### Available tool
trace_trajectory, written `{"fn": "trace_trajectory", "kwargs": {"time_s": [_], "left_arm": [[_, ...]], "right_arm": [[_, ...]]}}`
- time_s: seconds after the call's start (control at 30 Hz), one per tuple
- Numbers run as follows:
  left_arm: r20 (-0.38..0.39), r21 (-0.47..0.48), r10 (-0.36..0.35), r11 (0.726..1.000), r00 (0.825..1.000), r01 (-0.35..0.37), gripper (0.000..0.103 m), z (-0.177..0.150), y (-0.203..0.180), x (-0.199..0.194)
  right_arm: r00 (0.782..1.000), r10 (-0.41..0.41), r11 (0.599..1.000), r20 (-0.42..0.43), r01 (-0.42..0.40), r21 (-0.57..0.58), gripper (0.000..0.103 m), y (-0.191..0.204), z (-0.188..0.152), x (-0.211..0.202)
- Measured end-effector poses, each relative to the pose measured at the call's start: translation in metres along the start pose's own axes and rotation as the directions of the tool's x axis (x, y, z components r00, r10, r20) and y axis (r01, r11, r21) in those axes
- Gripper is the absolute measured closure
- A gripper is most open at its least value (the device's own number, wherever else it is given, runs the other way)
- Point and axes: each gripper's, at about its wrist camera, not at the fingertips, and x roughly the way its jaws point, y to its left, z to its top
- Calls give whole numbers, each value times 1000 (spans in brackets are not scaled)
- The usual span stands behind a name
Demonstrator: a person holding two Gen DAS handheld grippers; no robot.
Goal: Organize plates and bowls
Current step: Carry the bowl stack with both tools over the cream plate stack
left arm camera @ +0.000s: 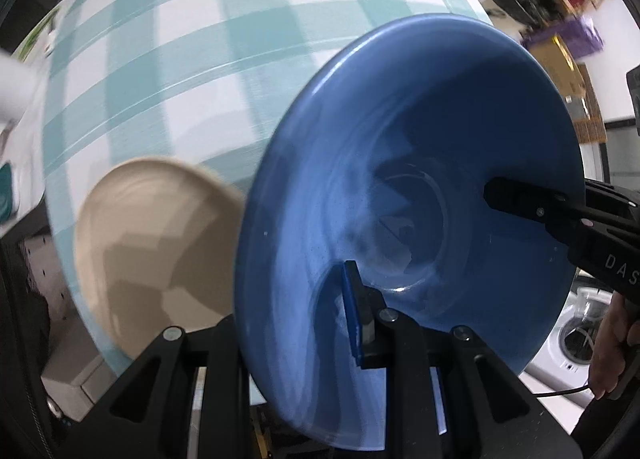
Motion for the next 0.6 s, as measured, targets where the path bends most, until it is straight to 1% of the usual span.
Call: {"fn": "trace_trajectory", "kwargs": {"time_s": [0.13,0.17,0.27,0.33,0.47,0.6], "left_arm": [[21,-58,15,998,1000,-14,81,-14,35,-16],[38,-83,15,997,999,-12,81,-19,46,-22],[61,-122,20,992,998,-13,81,-40,65,-26],[58,-144,19,990,998,-10,80,-47,73,-25],[59,-198,17,980,998,-5,80,-45,95,-19],[56,-242,24,970,998,-10,80,-48,118,-14]], "right_arm": [[1000,15,998,-3,-15,-60,92,40,6,1],[1000,18,997,-2,-18,-70,92,48,7,2],[1000,14,994,-11,-16,-112,92,79,10,9],[1000,12,992,-17,-14,-129,92,94,12,16],[999,19,986,-36,-24,-164,92,125,13,34],[999,14,982,-49,-23,-185,92,146,17,55]]}}
